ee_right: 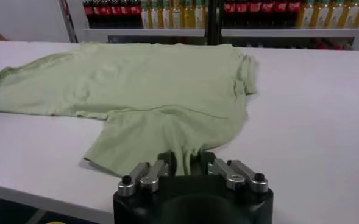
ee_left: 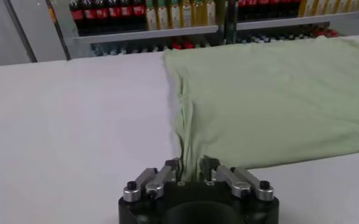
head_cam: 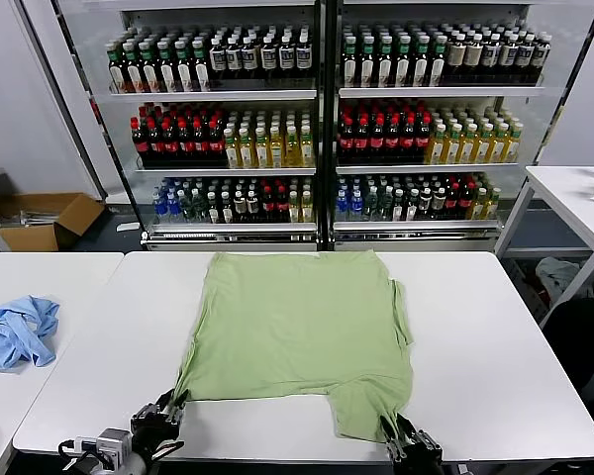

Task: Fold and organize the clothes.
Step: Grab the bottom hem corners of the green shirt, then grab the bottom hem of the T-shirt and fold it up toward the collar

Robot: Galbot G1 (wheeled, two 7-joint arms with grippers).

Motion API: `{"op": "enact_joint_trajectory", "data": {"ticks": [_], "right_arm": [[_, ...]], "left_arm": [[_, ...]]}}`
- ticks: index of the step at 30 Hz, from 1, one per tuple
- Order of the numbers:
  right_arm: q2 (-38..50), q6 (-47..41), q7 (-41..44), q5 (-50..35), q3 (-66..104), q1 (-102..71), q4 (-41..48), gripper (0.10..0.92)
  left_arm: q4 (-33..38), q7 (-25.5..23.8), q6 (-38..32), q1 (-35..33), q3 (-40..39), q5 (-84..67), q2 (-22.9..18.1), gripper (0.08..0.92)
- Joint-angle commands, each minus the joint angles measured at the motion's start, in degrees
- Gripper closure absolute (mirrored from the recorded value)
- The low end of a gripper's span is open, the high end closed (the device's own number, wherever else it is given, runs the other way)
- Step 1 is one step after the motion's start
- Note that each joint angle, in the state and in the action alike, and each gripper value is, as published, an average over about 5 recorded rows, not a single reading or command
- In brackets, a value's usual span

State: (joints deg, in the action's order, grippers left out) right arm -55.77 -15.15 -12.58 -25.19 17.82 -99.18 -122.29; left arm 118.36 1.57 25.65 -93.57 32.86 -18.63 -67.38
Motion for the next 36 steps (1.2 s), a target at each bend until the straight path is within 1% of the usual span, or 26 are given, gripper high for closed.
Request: {"op": "enact_joint_trajectory", "data": {"ticks": [1,4,10,15,22,26,32,36], "right_arm": [[0.44,0.41,1.81,-1.1,1.17,0.07,-0.2,0.9],[1.15,0.88,4.3,-3.38,3.74,-0.71,-1.27,0.91],[2.97,-0.35,10.08,-9.45,13.46,-6.49,-7.47,0.91],[3.72,-2.39,13.11,-9.11,19.31,-13.5,-11.94,0.91],[3.29,-2.68,15.66,-7.14,22.0,-20.75,-13.58,0.91],[3.35,-2.02,16.43,-7.32,22.85,-22.57,-14.51,0.91],[4.63,-1.97,16.27,-9.31,24.57,-22.58,-16.99,0.91],[6.39,-1.94,13.68,-12.91,24.84,-17.95,-17.31,0.91]], "left_arm": [[0.33,-0.53,-0.43,0.04,-0.24,0.67,0.06,0.851],[0.88,-0.62,-0.8,-0.11,-0.21,0.35,0.39,0.896],[5.71,-0.1,-0.75,-3.25,1.45,-1.77,2.25,0.909],[9.99,0.98,-0.41,-9.39,2.43,-2.7,3.85,0.909],[13.15,2.68,-0.58,-18.3,4.07,-2.51,5.29,0.908],[15.82,2.96,0.16,-21.74,6.37,-3.61,5.94,0.908],[21.3,3.32,2.74,-23.3,9.29,-5.81,6.65,0.909],[21.03,2.79,2.43,-20.58,11.93,-6.55,7.88,0.913]]}}
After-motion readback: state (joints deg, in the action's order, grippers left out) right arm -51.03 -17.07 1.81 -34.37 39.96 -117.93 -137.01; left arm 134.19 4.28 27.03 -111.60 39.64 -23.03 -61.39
